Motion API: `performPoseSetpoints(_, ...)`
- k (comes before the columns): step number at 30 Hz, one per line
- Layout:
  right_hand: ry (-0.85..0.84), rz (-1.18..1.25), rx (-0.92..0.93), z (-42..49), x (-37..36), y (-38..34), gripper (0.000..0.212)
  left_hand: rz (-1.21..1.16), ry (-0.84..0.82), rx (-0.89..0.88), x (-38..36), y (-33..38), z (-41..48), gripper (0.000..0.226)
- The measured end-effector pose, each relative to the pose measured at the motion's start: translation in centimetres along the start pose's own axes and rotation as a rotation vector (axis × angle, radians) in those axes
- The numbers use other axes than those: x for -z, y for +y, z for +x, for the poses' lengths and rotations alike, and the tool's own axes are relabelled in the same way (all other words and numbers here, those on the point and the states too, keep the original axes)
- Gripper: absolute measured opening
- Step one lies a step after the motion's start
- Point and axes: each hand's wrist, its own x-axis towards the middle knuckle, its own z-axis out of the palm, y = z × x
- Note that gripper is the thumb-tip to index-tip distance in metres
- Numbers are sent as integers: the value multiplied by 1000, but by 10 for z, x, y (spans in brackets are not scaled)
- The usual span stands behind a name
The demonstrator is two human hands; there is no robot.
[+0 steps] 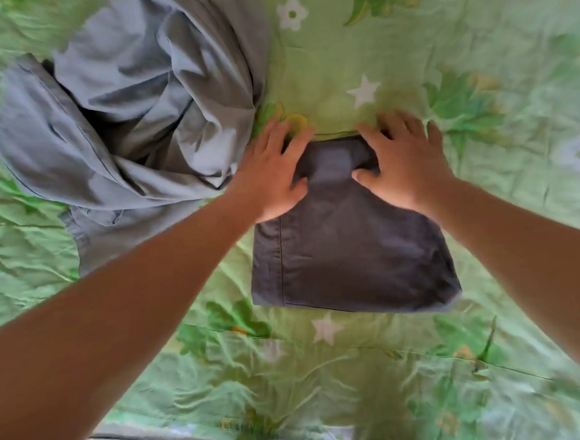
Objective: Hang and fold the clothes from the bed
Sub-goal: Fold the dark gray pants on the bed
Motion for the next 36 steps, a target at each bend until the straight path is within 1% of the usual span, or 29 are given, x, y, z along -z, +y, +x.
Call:
performPoseSetpoints(1,-82,0,5,9,9,1,72,-29,-111,27,10,1,12,78)
performPoseSetpoints(2,-124,2,23,14,17,1,67,-49,-206,53,18,2,23,80)
performPoseSetpoints(3,-131,15,42,16,24,0,59,-64,-275,76,27,3,31,79)
performPoseSetpoints(4,-121,35,50,14,28,-1,49,-77,-318,98,37,5,36,74)
performPoseSetpoints(5,-123,40,43,11,31,-2,41,-82,-353,108,45,7,39,62)
performPoseSetpoints(7,-161,-11,15,2,35,-2,35,-34,-443,110,57,13,43,30)
performPoseSetpoints(8,-170,-56,10,-4,38,-3,35,23,-472,96,61,16,42,26)
performPoseSetpoints(10,-147,-133,40,-16,46,-4,30,114,-477,57,69,23,36,26)
performPoseSetpoints(12,-173,-98,74,-27,60,-6,18,83,-485,13,79,30,27,26)
performPoseSetpoints(13,-223,-36,75,-34,70,-6,17,61,-496,-11,87,33,21,23)
performPoseSetpoints(14,-250,15,74,-41,81,-4,19,60,-481,-38,97,35,14,20)
performPoseSetpoints(15,-222,32,73,-47,94,0,21,70,-431,-64,111,38,8,18)
performPoseSetpoints(17,-41,22,66,-59,128,6,18,75,-235,-111,143,45,-6,15)
performPoseSetpoints(19,157,-13,100,-73,160,11,13,60,-22,-161,171,54,-18,19)
performPoseSetpoints(20,242,-37,133,-82,169,12,12,67,49,-179,180,59,-27,21)
performPoseSetpoints(21,328,-60,175,-93,174,11,11,85,91,-190,184,65,-37,27)
performPoseSetpoints(22,401,-81,225,-104,172,8,15,109,115,-197,183,69,-48,34)
performPoseSetpoints(23,433,-116,261,-116,161,5,23,139,119,-193,174,73,-61,41)
performPoseSetpoints(25,427,-196,279,-139,123,0,38,189,102,-199,137,75,-88,48)
performPoseSetpoints(26,382,-222,267,-150,98,-4,43,211,73,-207,113,74,-101,50)
performPoseSetpoints(27,311,-235,251,-159,71,-8,46,226,14,-197,88,72,-114,51)
performPoseSetpoints(29,58,-260,193,-179,19,-16,57,239,-176,-135,38,68,-138,53)
performPoseSetpoints(30,-50,-254,156,-187,-4,-18,60,235,-240,-96,17,65,-148,52)
performPoseSetpoints(31,-98,-221,122,-194,-23,-20,60,210,-232,-67,-1,62,-157,50)
performPoseSetpoints(32,-58,-159,103,-197,-36,-22,57,171,-161,-49,-13,60,-161,48)
performPoseSetpoints(34,130,-56,81,-191,-51,-24,51,94,47,-39,-28,57,-155,47)
performPoseSetpoints(36,292,-3,80,-169,-56,-26,46,76,186,-17,-37,54,-130,48)
